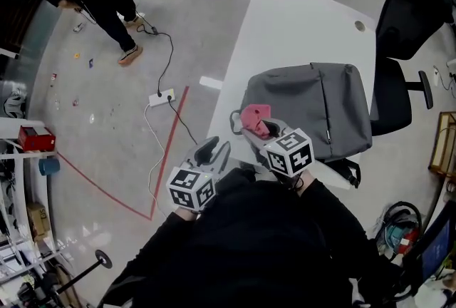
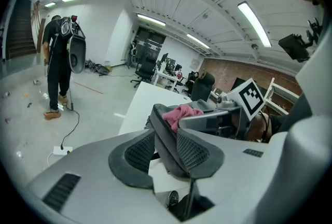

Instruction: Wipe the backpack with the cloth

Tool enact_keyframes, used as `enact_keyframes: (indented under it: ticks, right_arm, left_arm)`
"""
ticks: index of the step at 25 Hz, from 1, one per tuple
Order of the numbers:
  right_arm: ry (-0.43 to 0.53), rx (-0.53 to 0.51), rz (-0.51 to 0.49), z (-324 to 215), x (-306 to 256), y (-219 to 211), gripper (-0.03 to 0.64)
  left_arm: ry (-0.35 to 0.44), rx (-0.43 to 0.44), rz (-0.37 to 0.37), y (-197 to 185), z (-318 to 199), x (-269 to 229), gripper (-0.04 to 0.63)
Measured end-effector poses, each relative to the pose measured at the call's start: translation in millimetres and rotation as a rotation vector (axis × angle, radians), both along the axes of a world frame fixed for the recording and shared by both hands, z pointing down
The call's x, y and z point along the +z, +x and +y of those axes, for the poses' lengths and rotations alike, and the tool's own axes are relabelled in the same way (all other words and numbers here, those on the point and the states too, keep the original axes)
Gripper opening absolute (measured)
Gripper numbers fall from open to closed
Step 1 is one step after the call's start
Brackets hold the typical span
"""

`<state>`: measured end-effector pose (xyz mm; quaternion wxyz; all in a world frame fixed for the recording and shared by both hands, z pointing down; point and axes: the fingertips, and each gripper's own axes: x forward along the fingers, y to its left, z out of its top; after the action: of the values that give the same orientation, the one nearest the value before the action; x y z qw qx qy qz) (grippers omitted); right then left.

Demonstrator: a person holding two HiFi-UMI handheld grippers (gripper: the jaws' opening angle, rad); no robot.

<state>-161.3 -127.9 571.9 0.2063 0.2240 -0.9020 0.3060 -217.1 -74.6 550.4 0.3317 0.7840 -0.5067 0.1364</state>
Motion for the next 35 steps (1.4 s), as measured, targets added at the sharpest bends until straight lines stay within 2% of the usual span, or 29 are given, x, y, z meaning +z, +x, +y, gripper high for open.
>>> enact_keyframes:
  ticks: [2, 4, 8, 10, 13, 16, 19, 24, 27, 30, 32, 35]
  right_arm:
    - [0.031, 0.017, 0.025, -10, -1, 11, 0.163]
    - [0.031, 0.066, 0.098, -23, 11, 40, 0.163]
    - [-0.032, 0.225, 0.226, -48, 35, 130, 0.163]
    - [-0.034, 0.300, 0.277, -59, 35, 181, 0.163]
    - [0.027, 0.359, 0.373, -74, 21, 250, 0.163]
    - [0.153, 0.380, 0.489, -91, -5, 310, 0.163]
    - [0.191, 0.433, 0.502, -108, -22, 366, 0.163]
    - [0.163, 0.527, 0.498, -135, -20, 448, 0.163]
    - [0.086, 0.532, 0.444, -142, -2, 458, 0.163]
    - [0.029, 0.510, 0.343, -138, 6, 429, 0.163]
    - [0.038, 0.487, 0.284, -136, -1, 398, 0.163]
    - [0.108, 0.446, 0.306, -136, -12, 356, 0.163]
  left_arm:
    - [-0.002, 0.009, 0.004, 8, 1, 1, 0.126]
    - [-0.004, 0.028, 0.013, 24, 0, 3, 0.126]
    - [-0.014, 0.075, 0.019, 65, -5, 6, 0.143]
    - [-0.026, 0.085, 0.016, 86, -7, 9, 0.157]
    - [-0.044, 0.084, -0.002, 110, -10, 12, 0.160]
    - [-0.056, 0.064, -0.022, 128, -17, 16, 0.160]
    - [-0.057, 0.033, -0.033, 142, -23, 16, 0.160]
    - [-0.038, -0.011, -0.030, 159, -25, 7, 0.160]
    - [-0.043, -0.027, -0.031, 162, -20, 6, 0.160]
    - [-0.058, -0.033, -0.033, 155, -11, 8, 0.160]
    - [-0.066, -0.037, -0.034, 145, -7, 10, 0.160]
    - [-0.069, -0.043, -0.029, 125, -5, 11, 0.160]
